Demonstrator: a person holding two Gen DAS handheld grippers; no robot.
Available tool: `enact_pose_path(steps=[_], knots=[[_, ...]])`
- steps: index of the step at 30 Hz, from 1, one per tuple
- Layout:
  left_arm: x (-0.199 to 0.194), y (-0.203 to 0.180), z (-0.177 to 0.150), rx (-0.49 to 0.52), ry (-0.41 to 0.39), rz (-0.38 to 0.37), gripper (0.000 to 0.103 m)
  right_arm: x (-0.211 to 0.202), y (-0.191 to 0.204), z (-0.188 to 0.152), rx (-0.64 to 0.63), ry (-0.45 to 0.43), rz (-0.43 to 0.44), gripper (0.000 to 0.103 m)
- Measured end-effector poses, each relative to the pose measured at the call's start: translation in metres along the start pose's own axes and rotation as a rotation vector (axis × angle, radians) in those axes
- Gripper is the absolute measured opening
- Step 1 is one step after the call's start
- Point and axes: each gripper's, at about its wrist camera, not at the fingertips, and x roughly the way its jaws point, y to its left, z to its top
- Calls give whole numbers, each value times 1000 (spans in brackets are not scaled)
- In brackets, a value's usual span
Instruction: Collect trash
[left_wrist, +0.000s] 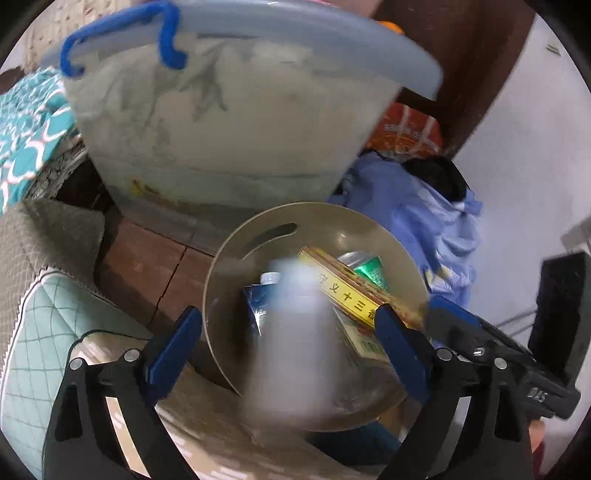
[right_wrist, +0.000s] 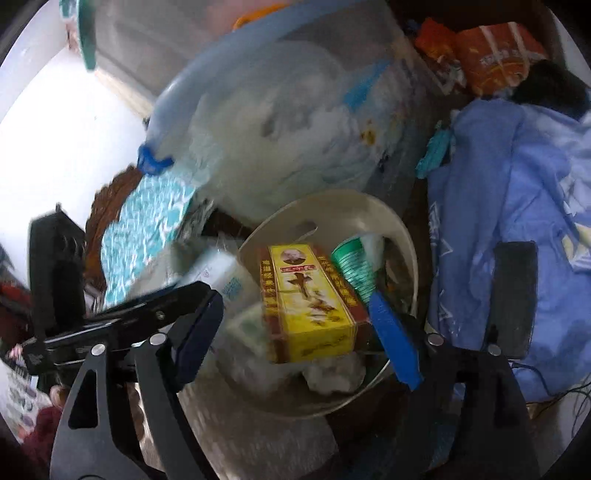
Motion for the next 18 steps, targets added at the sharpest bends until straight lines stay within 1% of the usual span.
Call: enact_pose_path(steps=[2,6,10,11,13,16,17,18], knots=[[-11,9,-6,-34,-14,-25,90,-12,1,-4,7,-56,-19,82],[-40,17,-28,-25,-62,-6,90,-38,12,-25,3,-125,-41,82],[-69,31,-64,-45,-82,1,90,-54,31,-58,-18,-146,-73,82],[-77,36,-78,-59,-80,8,90,-57,36,-69,-24,-143,-75,82],[-89,42,-99,-66,-77,52,91,-61,48,-86,-31,-140,-89,82],[-104,44,-129,-44,-61,134,91,-66,71,-113,-37,-127,-85,87],[-112,45,-143,-38,-58,169,95,-68,78,-120,-41,-124,-83,88],[-119,47,-152,-33,-60,187,94,-68,83,-125,-46,-125,-83,91]])
